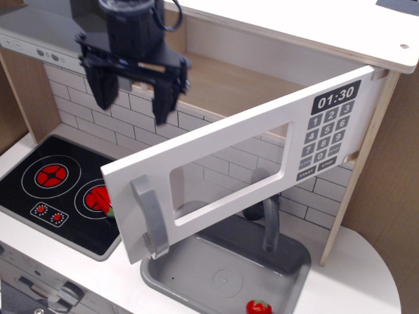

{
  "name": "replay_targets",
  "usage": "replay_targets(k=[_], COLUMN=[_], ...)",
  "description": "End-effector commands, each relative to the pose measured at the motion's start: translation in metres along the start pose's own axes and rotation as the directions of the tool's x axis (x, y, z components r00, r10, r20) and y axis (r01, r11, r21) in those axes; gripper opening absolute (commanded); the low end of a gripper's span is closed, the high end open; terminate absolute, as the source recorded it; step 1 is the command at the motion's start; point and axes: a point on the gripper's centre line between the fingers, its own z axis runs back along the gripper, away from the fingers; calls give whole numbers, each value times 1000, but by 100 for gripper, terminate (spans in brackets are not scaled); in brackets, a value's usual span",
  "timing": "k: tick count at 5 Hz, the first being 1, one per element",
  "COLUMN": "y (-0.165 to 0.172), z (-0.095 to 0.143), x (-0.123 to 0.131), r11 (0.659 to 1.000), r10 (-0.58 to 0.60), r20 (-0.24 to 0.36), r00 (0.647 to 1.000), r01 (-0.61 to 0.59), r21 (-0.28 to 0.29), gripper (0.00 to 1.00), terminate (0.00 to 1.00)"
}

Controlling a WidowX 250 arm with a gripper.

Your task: Open microwave

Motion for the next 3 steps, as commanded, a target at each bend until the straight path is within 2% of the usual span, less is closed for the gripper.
replay_targets(k=[1,2,3], y=[-5,-21,-33], z=[36,56,71], x=[30,36,40], r11=[995,993,992], r10=[94,103,88], r20=[100,115,73], r00=[990,988,993], r01=[-93,-96,-81], r21=[-22,-62,-95], gripper=[100,100,100], terminate=[0,0,100])
